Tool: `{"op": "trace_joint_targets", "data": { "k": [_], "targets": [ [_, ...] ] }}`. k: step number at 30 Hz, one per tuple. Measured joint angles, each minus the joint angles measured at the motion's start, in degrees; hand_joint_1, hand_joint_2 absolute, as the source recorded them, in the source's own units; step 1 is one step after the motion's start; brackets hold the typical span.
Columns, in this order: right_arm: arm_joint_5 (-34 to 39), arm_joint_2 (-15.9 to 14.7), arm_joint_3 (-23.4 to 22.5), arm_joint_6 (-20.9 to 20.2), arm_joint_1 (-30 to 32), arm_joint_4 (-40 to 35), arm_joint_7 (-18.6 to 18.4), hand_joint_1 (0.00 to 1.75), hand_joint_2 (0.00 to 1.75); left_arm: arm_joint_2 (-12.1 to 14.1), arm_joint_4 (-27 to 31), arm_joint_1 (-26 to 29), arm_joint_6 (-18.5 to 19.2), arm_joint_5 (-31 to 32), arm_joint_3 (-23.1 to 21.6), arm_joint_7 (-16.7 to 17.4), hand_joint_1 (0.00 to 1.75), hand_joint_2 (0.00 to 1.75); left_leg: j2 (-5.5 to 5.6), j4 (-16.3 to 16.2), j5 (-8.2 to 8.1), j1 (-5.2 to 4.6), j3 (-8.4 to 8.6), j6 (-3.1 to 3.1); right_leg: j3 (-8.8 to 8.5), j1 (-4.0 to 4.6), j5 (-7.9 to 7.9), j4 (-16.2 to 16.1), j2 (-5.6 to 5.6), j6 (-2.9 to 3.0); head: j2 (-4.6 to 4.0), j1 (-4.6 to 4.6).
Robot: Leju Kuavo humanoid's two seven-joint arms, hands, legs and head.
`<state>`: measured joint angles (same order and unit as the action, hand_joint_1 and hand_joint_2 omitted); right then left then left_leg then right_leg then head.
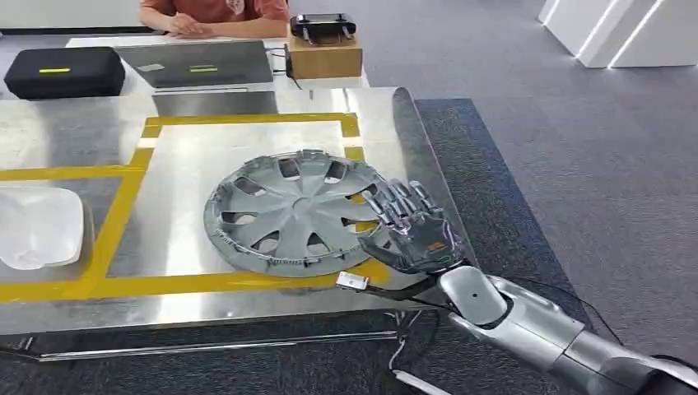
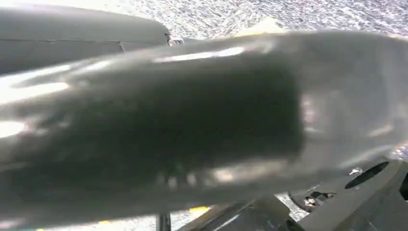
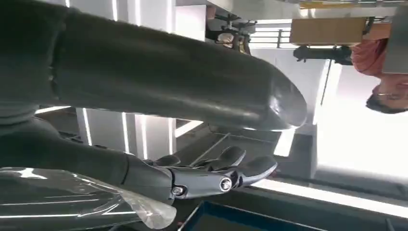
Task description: Take the parts from the cabinet and place them on the table.
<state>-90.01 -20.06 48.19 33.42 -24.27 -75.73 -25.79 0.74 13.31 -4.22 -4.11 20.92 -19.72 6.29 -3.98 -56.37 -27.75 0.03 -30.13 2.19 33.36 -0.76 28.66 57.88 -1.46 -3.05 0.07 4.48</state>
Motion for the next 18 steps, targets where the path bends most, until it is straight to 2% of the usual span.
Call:
{"op": "trace_joint_targets", "data": {
  "k": [1,3,4,5,6,8,9,10,13,14,15,16,18],
  "targets": [
    [0.0,0.0,0.0,-0.1,0.3,-0.2,0.1,0.00,0.00,0.0,0.0,0.0,0.0,0.0,0.0,0.0,0.00,0.00,0.03,0.1,0.38,0.05,-0.43,0.43,1.24,0.05,2.81,3.6,0.90,-0.15,0.00,0.22],
    [0.0,-0.3,0.0,-0.1,1.2,-0.3,0.4,0.00,0.00,0.0,0.0,0.0,0.0,0.1,0.0,0.0,0.00,0.00,0.11,0.0,0.91,-0.01,-1.37,0.62,5.00,-0.02,7.41,13.2,1.28,-0.48,0.00,0.24],
    [0.0,-0.5,-0.1,-0.1,1.7,-0.3,0.4,0.00,0.00,-0.1,0.0,0.0,0.0,0.1,0.0,-0.1,0.00,0.00,0.25,-0.1,1.20,-0.03,-1.79,0.57,6.35,-0.01,8.42,16.7,1.29,-0.58,0.00,0.31],
    [0.0,-0.6,-0.1,-0.1,2.1,-0.3,0.5,0.00,0.00,-0.1,0.0,0.1,0.0,0.1,0.0,-0.1,0.00,0.00,0.36,-0.1,1.39,-0.01,-2.12,0.44,6.33,-0.03,7.83,17.1,1.29,-0.63,0.00,0.37],
    [0.0,-0.7,-0.1,-0.2,2.3,-0.3,0.5,0.00,0.00,-0.1,0.0,0.1,0.0,0.1,0.0,-0.1,0.00,0.00,0.38,-0.3,1.54,0.05,-2.37,0.30,4.92,-0.11,5.95,15.0,1.27,-0.66,0.00,0.39],
    [0.0,-0.9,-0.2,-0.2,2.3,-0.4,0.6,0.00,0.00,-0.4,0.0,0.2,0.0,0.1,0.0,-0.1,0.00,0.00,0.36,-0.6,1.74,0.20,-2.70,-0.05,-1.04,-0.34,1.03,4.3,1.00,-0.62,0.00,0.42],
    [0.0,-0.9,-0.3,-0.2,2.3,-0.5,0.6,0.00,0.00,-0.4,0.0,0.1,0.0,0.1,0.1,-0.1,0.00,0.00,0.32,-0.8,1.84,0.18,-2.86,-0.28,-3.26,-0.42,0.93,-0.1,0.54,-0.57,0.00,0.48],
    [0.0,-0.9,-0.4,-0.2,2.3,-0.7,0.6,0.00,0.00,-0.4,0.0,0.1,0.0,0.1,0.1,-0.2,0.00,0.00,0.40,-1.1,2.06,-0.10,-3.32,-0.78,-4.67,0.10,1.15,-1.0,0.56,-0.30,0.02,0.46],
    [0.0,-1.0,-0.8,-0.4,2.8,-0.9,1.2,0.00,0.00,-0.4,0.0,0.1,-0.1,0.1,0.1,-0.2,0.00,0.00,0.22,-1.2,2.93,-0.04,-3.75,-1.97,-3.56,0.17,0.84,-0.9,0.90,0.83,0.02,0.42],
    [0.0,-1.0,-1.1,-0.5,3.2,-0.9,1.6,0.00,0.00,-0.4,0.0,0.2,-0.2,0.1,0.1,-0.2,0.00,0.00,0.29,-1.3,3.06,-0.03,-3.96,-2.30,-2.84,0.00,0.34,-1.2,0.93,1.62,0.02,0.46],
    [0.0,-0.9,-1.6,-0.7,3.5,-1.1,2.1,0.00,0.00,-0.3,-0.1,0.2,-0.2,0.1,0.1,-0.2,0.00,0.00,1.79,-2.2,1.24,0.22,-4.54,-2.88,-2.76,-0.21,-0.12,-1.3,0.81,2.29,0.02,0.33],
    [0.0,-0.8,-2.0,-0.8,3.9,-1.3,2.4,0.00,0.00,-0.3,-0.1,0.2,-0.4,0.1,0.2,-0.2,0.00,0.00,2.91,-5.0,-1.91,0.23,-5.51,-3.13,-2.19,-0.21,-0.61,-1.3,0.88,2.93,0.00,0.11],
    [0.0,-0.7,-2.9,-1.0,4.6,-1.5,2.7,0.00,0.00,-0.4,-0.2,0.5,-0.6,0.1,0.3,-0.2,0.00,0.00,3.34,-13.9,-7.92,0.34,-8.06,-3.40,-0.80,-0.09,-1.72,-1.2,1.00,3.34,0.02,-0.06]
  ]
}}
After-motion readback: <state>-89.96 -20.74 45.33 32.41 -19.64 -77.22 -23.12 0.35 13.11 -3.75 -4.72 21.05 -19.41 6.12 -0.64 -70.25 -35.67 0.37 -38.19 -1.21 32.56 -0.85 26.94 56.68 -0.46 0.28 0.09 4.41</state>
